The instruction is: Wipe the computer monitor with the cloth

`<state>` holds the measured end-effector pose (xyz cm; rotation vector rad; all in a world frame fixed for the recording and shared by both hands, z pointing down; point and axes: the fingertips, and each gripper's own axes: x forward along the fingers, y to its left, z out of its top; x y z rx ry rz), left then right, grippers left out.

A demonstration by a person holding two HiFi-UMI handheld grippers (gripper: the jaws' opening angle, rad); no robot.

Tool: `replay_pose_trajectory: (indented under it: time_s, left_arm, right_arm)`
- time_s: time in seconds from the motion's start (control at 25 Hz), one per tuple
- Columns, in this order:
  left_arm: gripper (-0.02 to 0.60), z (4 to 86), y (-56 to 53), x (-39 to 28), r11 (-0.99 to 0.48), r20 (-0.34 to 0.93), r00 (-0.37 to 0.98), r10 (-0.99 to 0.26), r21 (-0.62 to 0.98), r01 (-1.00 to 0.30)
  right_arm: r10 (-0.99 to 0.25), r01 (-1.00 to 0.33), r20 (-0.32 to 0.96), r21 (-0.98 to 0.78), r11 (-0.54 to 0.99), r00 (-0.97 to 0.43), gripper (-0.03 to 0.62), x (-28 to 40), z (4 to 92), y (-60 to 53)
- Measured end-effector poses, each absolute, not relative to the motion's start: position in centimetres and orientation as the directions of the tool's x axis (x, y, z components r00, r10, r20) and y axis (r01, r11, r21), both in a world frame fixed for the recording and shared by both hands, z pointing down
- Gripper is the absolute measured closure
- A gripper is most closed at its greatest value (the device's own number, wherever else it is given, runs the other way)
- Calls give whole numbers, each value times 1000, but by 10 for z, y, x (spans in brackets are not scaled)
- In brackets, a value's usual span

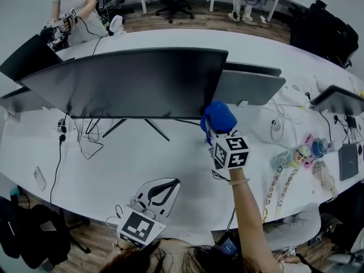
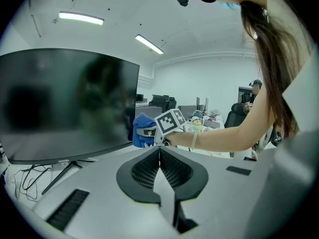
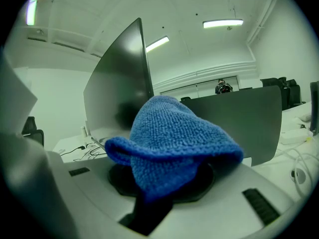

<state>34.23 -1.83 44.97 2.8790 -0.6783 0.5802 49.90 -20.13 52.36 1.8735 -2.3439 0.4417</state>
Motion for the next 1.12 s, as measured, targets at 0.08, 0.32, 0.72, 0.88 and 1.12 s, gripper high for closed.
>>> replay_pose_trajectory:
  time_s: [0.08,0.32,0.72,0.88,1.12]
  left_arm:
    - [572,449,-18,342,-892,395,825,-405,30,-452]
    - [572,449,-16,339,-872,398,817,-418,75,-483]
    - [572,450,-12,331,-855,410,795,-447,64,-514]
    - [572,450,-14,327,-845,412,785,-464,60,-531]
    - [572,451,-15,322,-844,414,783,-464,60,-532]
  right_arm:
    - [-935,-968,270,-165,191,-231,494,499,528,-201]
    - [-927,-969,305,-176,172,-220,493,499,547,-199]
    - [-914,-968,342,-195,159,-219,493,497,570,-198]
    - [-905,-966,364,-212,151,-221,494,495,582,-197]
    - [-895,-964,391,-233,131,-216,494,494,596,-196]
